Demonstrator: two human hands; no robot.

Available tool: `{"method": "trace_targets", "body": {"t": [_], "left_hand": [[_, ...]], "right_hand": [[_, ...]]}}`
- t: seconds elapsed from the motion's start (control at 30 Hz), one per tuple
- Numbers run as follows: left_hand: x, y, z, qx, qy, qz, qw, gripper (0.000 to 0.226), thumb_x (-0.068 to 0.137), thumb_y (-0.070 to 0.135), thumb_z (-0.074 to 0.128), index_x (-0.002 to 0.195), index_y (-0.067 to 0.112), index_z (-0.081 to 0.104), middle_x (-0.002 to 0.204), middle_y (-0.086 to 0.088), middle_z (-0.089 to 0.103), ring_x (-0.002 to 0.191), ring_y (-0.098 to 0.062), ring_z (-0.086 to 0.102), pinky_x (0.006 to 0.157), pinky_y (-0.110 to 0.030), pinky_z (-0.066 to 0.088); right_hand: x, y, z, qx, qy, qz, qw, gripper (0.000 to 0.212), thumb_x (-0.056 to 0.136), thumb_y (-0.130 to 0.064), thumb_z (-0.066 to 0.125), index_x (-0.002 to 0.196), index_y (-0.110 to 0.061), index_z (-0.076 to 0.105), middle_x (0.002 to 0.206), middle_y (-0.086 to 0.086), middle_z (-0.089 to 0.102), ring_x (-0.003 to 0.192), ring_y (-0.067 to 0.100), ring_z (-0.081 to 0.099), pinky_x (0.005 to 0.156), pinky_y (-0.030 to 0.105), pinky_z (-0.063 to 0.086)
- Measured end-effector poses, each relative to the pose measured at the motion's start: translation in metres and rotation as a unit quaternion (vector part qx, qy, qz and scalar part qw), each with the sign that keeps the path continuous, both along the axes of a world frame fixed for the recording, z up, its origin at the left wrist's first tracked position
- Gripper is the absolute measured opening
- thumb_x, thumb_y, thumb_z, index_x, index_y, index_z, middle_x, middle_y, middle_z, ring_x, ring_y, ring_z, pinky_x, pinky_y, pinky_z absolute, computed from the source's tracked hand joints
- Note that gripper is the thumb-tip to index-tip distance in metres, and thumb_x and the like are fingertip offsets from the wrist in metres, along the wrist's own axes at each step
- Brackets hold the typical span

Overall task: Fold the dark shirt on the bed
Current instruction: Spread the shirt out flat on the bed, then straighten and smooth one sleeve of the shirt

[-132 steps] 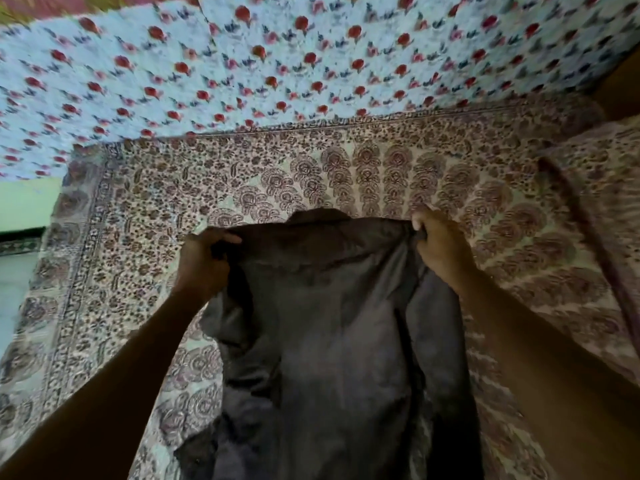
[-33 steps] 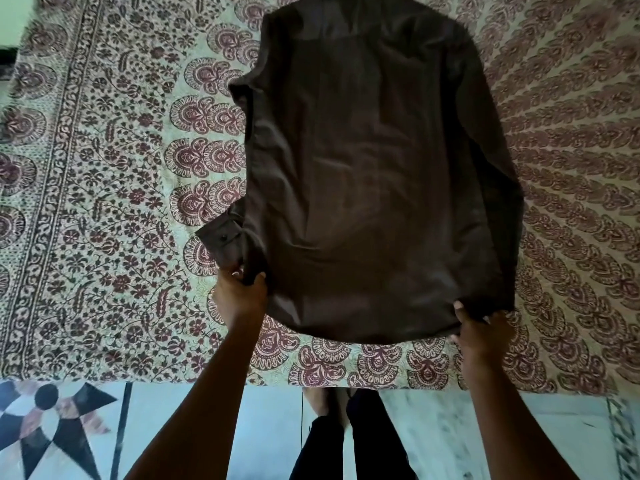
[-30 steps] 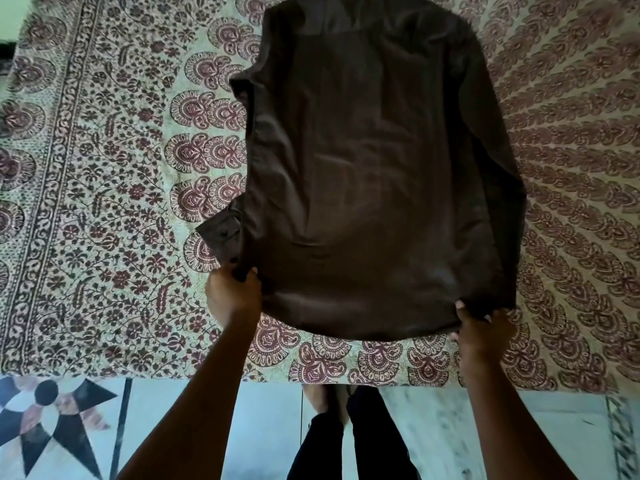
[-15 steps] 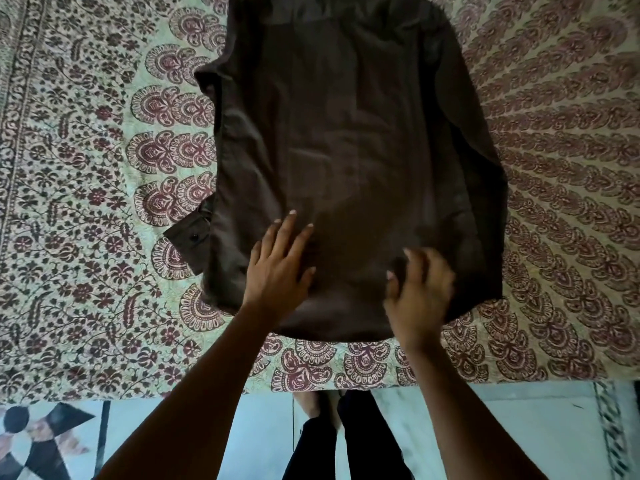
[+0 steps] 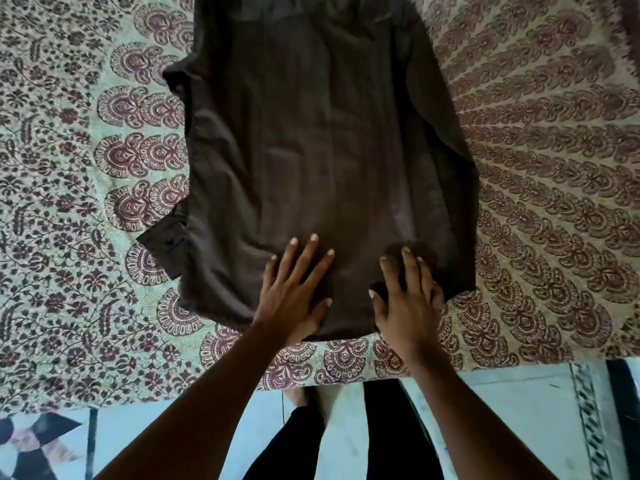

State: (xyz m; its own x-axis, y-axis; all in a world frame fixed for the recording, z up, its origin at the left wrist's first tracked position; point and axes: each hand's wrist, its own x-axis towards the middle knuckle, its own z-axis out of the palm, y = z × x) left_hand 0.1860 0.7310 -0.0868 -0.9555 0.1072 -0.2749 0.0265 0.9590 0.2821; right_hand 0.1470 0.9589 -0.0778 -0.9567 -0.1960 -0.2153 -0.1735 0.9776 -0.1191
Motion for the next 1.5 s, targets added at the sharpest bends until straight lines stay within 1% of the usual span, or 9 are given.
{"method": "trace_targets", "body": {"t": [0.33,0.53,0.83,0.93,1.03,1.13,1.3,1.4,1.5], "left_hand": [[0.009,0.009,-0.005,0.038,-0.016,-0.273,0.961,0.075,0.098,0.062,0.041,0.163,0.038,0.012,0.173,0.004,-0.004,0.159,-0.032,-0.002,0.121,-0.061,0.007],[-0.037,0.036,0.002,0.147,0.034,-0.13,0.98,0.041,0.098,0.029,0.051,0.137,0.019,0.058,0.146,-0.002,0.052,0.128,-0.028,0.053,0.095,-0.047,0.051],[-0.203,0.101,0.009,0.103,-0.035,0.033,0.994,0.074,0.09,0.04,0.065,0.157,0.03,0.034,0.166,0.007,0.026,0.149,-0.025,0.026,0.11,-0.048,0.036],[-0.229,0.119,0.014,0.076,-0.039,0.099,0.991,0.074,0.085,0.039,0.068,0.152,0.03,0.038,0.155,0.006,0.033,0.136,-0.027,0.033,0.106,-0.051,0.036],[-0.254,0.133,0.018,0.094,-0.027,0.185,0.978,0.058,0.091,0.031,0.065,0.146,0.025,0.045,0.142,-0.001,0.044,0.128,-0.029,0.041,0.105,-0.05,0.038],[-0.283,0.142,0.022,0.269,0.04,0.27,0.924,0.033,0.097,0.013,0.06,0.129,0.016,0.062,0.114,-0.004,0.066,0.103,-0.018,0.061,0.088,-0.036,0.051],[-0.337,0.17,0.045,0.628,-0.09,0.466,0.617,0.033,0.105,0.024,0.056,0.135,0.031,0.044,0.102,-0.011,0.069,0.077,-0.02,0.067,0.059,-0.029,0.055],[-0.348,0.177,0.034,0.601,-0.088,0.479,0.633,0.059,0.089,0.002,0.075,0.135,0.028,0.049,0.113,-0.007,0.069,0.094,-0.025,0.071,0.072,-0.038,0.063],[-0.35,0.177,0.018,0.513,-0.066,0.507,0.689,0.045,0.084,-0.01,0.074,0.114,0.02,0.058,0.104,-0.008,0.07,0.099,-0.03,0.07,0.087,-0.047,0.062]], "right_hand": [[-0.022,0.049,0.004,-0.058,-0.068,0.008,0.996,0.059,0.076,-0.035,0.086,0.131,-0.023,0.066,0.158,0.004,0.042,0.142,0.031,0.042,0.102,0.058,0.046],[-0.077,0.057,0.007,-0.21,0.098,-0.073,0.97,0.03,0.093,-0.032,0.064,0.11,-0.009,0.072,0.12,0.013,0.064,0.111,0.035,0.062,0.087,0.052,0.055],[-0.239,0.073,0.0,-0.222,-0.059,-0.371,0.9,0.057,0.083,-0.031,0.082,0.128,-0.009,0.054,0.126,0.021,0.059,0.119,0.043,0.058,0.091,0.052,0.052],[-0.262,0.083,0.017,-0.27,-0.032,-0.318,0.908,0.015,0.087,-0.006,0.068,0.102,-0.004,0.068,0.101,0.02,0.068,0.095,0.038,0.067,0.071,0.032,0.044],[-0.273,0.102,0.042,-0.207,0.139,-0.219,0.943,0.027,0.087,-0.001,0.051,0.108,-0.002,0.068,0.109,0.023,0.06,0.086,0.039,0.06,0.067,0.036,0.041],[-0.285,0.12,0.061,-0.155,0.271,-0.086,0.946,0.03,0.086,-0.009,0.047,0.105,-0.005,0.07,0.099,0.021,0.059,0.081,0.038,0.057,0.07,0.044,0.047],[-0.275,0.122,0.063,-0.145,0.017,0.141,0.979,0.022,0.085,-0.019,0.07,0.107,-0.018,0.07,0.104,0.005,0.063,0.084,0.025,0.064,0.071,0.035,0.054],[-0.265,0.124,0.056,-0.242,-0.237,0.123,0.933,0.036,0.094,-0.043,0.069,0.121,-0.02,0.07,0.105,-0.003,0.067,0.081,0.009,0.066,0.067,0.03,0.059],[-0.267,0.129,0.049,-0.366,-0.067,-0.067,0.926,0.028,0.1,-0.027,0.063,0.125,-0.015,0.067,0.107,0.001,0.071,0.085,0.009,0.07,0.066,0.03,0.063]]}}
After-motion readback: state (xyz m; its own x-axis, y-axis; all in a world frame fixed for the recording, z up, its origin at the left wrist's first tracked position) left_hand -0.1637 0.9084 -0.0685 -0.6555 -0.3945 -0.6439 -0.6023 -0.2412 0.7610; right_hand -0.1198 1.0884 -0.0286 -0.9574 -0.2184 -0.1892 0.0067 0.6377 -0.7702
